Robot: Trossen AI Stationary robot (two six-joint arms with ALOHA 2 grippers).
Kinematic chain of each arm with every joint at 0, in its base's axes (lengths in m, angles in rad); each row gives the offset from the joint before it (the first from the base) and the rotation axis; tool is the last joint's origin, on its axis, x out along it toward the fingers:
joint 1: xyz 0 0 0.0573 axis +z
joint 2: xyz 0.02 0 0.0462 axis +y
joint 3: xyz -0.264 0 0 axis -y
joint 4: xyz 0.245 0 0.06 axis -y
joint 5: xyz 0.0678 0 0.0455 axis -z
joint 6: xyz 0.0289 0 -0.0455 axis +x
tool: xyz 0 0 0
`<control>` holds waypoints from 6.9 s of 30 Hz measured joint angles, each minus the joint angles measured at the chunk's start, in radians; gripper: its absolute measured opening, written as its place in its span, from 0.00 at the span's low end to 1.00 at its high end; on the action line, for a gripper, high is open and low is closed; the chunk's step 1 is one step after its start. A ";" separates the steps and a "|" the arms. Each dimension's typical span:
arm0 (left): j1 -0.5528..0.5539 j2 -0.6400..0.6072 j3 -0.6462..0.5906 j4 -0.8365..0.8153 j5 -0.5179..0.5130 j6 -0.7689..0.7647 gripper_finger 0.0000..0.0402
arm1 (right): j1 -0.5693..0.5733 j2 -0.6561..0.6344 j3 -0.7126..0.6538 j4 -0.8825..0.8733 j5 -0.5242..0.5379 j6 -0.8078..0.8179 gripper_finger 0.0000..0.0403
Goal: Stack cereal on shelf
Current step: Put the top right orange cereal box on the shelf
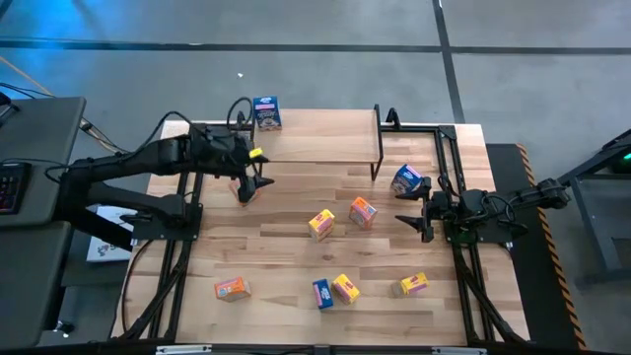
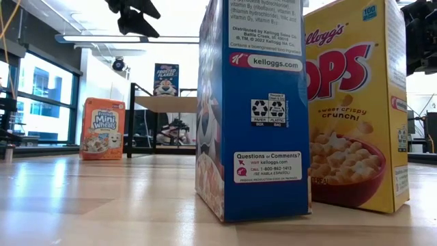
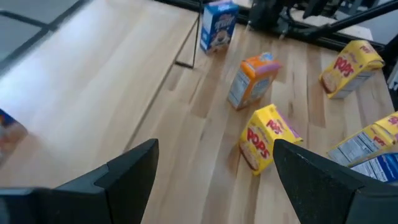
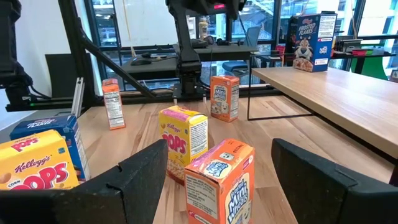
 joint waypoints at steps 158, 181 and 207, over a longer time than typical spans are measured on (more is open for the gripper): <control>-0.286 -0.066 -0.299 0.499 -0.240 -0.001 0.77 | -0.006 1.357 1.084 -0.749 0.123 0.686 0.40; -0.285 -0.066 -0.298 0.499 -0.280 0.017 0.77 | -0.419 1.356 1.595 -1.042 -0.208 -0.169 0.40; -0.185 -0.066 -0.298 0.528 -0.404 0.078 0.77 | -0.933 1.358 1.680 -0.918 -0.468 -0.673 0.40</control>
